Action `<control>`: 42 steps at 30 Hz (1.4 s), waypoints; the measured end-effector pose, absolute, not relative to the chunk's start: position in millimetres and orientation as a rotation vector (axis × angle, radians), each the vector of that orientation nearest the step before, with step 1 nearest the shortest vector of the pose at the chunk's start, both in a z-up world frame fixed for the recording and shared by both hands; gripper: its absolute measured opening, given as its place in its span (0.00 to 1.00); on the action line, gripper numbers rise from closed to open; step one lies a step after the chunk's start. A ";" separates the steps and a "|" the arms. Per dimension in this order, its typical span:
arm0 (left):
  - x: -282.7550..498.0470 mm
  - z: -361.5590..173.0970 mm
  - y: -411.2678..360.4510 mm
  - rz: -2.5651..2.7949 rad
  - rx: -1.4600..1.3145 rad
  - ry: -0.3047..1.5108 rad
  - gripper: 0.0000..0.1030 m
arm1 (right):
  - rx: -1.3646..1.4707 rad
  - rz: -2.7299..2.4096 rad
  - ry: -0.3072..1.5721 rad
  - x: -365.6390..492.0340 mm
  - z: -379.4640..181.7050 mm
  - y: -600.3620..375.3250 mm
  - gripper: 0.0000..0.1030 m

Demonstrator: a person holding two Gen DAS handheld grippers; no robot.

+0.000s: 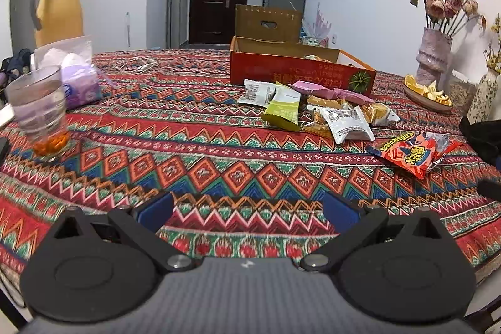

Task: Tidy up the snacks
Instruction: 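Withdraw both tools from the box back over the snack pile, then grasp a pale green bar with the left tool while the right tool grasps a white packet, then carry both packets into the orange box and open both tools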

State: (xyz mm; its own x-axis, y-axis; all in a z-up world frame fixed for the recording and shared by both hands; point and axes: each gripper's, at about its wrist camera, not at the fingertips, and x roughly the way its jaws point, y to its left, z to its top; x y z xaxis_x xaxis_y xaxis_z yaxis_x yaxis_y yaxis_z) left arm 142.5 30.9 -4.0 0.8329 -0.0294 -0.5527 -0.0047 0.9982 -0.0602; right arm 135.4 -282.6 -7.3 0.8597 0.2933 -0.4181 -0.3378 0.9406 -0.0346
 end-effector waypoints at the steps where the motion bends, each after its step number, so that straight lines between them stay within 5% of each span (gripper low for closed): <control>1: 146.8 -4.0 30.5 -0.015 -0.053 0.586 1.00 | -0.124 0.341 0.423 143.7 -6.2 -277.9 0.80; 13: 243.1 3.1 31.4 -0.104 -0.006 0.565 0.99 | -0.599 0.495 0.511 284.8 -16.2 -184.9 0.70; 18: 294.5 -3.1 22.5 -0.186 0.029 0.581 0.85 | -0.723 0.579 0.530 323.0 -31.4 -155.5 0.69; 23: 352.0 -11.3 13.1 -0.254 -0.007 0.645 0.77 | -0.623 0.611 0.579 356.0 -28.2 -153.1 0.48; 28: 387.4 -25.1 2.2 -0.289 -0.034 0.708 0.71 | -0.459 0.582 0.634 366.8 -21.9 -174.4 0.49; 34: 388.7 -26.7 0.2 -0.292 -0.035 0.698 0.39 | -0.383 0.548 0.687 361.2 -31.0 -187.3 0.49; 42: 334.9 -21.0 9.6 -0.242 -0.036 0.725 0.37 | -0.273 0.535 0.648 325.3 -22.7 -198.9 0.38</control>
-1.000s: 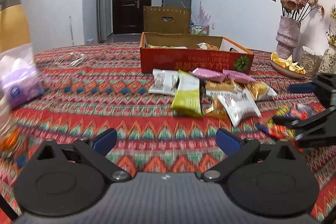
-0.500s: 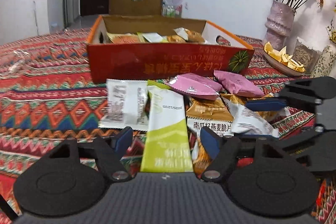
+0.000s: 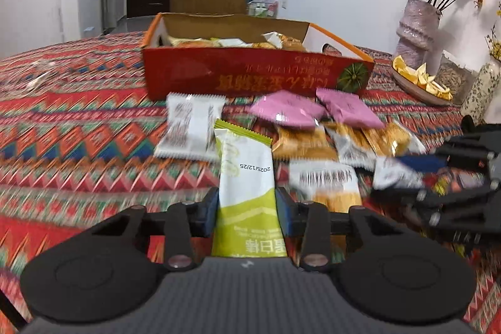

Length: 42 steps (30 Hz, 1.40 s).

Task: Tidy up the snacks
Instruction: 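Carry both packets into the orange box and open both tools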

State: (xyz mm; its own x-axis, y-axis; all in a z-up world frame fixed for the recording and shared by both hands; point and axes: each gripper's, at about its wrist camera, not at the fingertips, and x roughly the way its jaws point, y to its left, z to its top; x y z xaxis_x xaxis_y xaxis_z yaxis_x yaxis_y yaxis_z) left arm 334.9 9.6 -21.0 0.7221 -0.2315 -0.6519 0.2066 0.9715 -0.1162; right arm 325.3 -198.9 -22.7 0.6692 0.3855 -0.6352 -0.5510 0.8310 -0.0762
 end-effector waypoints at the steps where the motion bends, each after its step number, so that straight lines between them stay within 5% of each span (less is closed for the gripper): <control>1: 320.3 -20.0 12.5 -0.237 -0.041 0.726 0.37 | -0.263 0.534 0.633 315.0 -18.6 -200.6 0.37; 8: 273.0 -25.6 17.9 -0.167 -0.086 0.711 0.43 | -0.173 0.522 0.600 253.5 -5.2 -215.0 0.38; 12: 275.3 -25.3 0.1 -0.103 0.027 0.689 0.35 | -0.136 0.485 0.586 225.9 -1.8 -224.7 0.37; 26: 181.0 18.5 11.7 -0.154 -0.119 0.602 0.35 | -0.036 0.425 0.570 174.3 2.4 -259.3 0.38; 35: 247.0 47.8 16.7 -0.222 -0.178 0.560 0.35 | -0.099 0.445 0.542 234.0 23.3 -251.8 0.38; 42: 394.5 88.3 18.6 -0.232 -0.244 0.549 0.35 | -0.181 0.492 0.487 371.9 68.1 -244.1 0.38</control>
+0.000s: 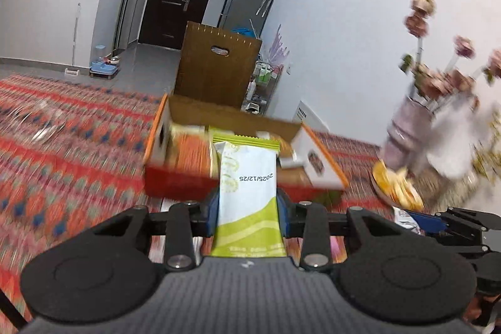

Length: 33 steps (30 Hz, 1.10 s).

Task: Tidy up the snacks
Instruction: 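Carry both packets into the orange box and open both tools, then withdraw both tools from the box back over the snack pile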

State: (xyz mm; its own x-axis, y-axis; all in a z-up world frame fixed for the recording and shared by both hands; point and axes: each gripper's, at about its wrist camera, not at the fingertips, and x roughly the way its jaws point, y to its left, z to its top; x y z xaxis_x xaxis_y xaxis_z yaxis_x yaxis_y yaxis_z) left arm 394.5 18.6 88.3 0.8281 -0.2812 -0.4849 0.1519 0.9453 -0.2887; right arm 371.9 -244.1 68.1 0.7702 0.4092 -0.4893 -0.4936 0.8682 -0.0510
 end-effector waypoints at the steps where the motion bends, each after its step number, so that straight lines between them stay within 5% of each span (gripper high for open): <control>1: 416.0 89.1 15.7 -0.225 -0.228 0.553 0.35 | -0.184 0.493 0.503 397.2 69.7 -240.4 0.38; 8: 568.9 52.3 -6.5 -0.138 -0.222 0.709 0.35 | -0.058 0.455 0.722 571.8 44.6 -204.1 0.38; 15: 611.5 4.5 -21.8 -0.091 -0.208 0.824 0.44 | 0.033 0.350 0.954 654.2 -12.6 -172.3 0.46; 20: 603.0 6.9 -4.3 -0.124 -0.223 0.805 0.62 | 0.050 0.356 0.915 650.6 -9.3 -173.4 0.65; 28: 565.4 58.6 4.3 -0.153 -0.165 0.731 0.70 | 0.035 0.356 0.861 615.4 36.4 -199.6 0.67; 33: 511.0 98.9 9.4 -0.167 -0.103 0.660 0.78 | -0.002 0.366 0.787 553.6 78.4 -222.3 0.80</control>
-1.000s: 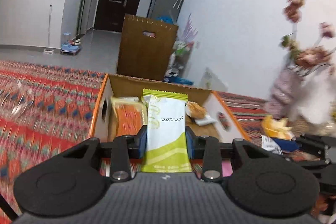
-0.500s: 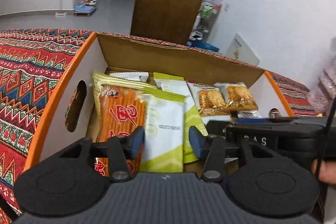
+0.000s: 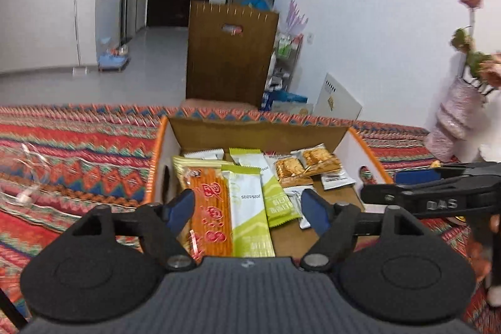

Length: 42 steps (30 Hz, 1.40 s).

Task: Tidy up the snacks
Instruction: 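Withdraw both tools from the box back over the snack pile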

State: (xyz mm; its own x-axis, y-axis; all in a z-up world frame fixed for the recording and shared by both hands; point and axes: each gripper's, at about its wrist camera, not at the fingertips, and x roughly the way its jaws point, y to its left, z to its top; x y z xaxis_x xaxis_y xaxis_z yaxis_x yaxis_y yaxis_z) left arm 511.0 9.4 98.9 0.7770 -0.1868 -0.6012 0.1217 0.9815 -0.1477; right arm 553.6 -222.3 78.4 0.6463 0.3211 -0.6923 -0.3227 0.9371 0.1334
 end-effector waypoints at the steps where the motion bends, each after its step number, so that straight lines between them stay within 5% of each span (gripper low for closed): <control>1: 496.0 106.9 11.0 -0.165 -0.092 0.637 0.80 | -0.011 0.367 0.770 538.1 86.5 -227.6 0.82; 14: 296.0 145.4 20.8 -0.188 0.002 0.442 0.99 | -0.056 0.393 0.557 320.2 141.6 -293.4 1.00; 25: 128.4 96.3 15.9 -0.211 -0.022 0.344 1.00 | -0.065 0.420 0.472 169.5 60.7 -309.0 1.00; 33: 104.6 40.1 10.5 -0.105 -0.016 0.470 1.00 | -0.062 0.341 0.522 108.4 -6.8 -312.1 1.00; 42: 117.8 13.8 21.5 -0.073 -0.034 0.566 1.00 | -0.062 0.279 0.553 105.1 -19.9 -322.9 1.00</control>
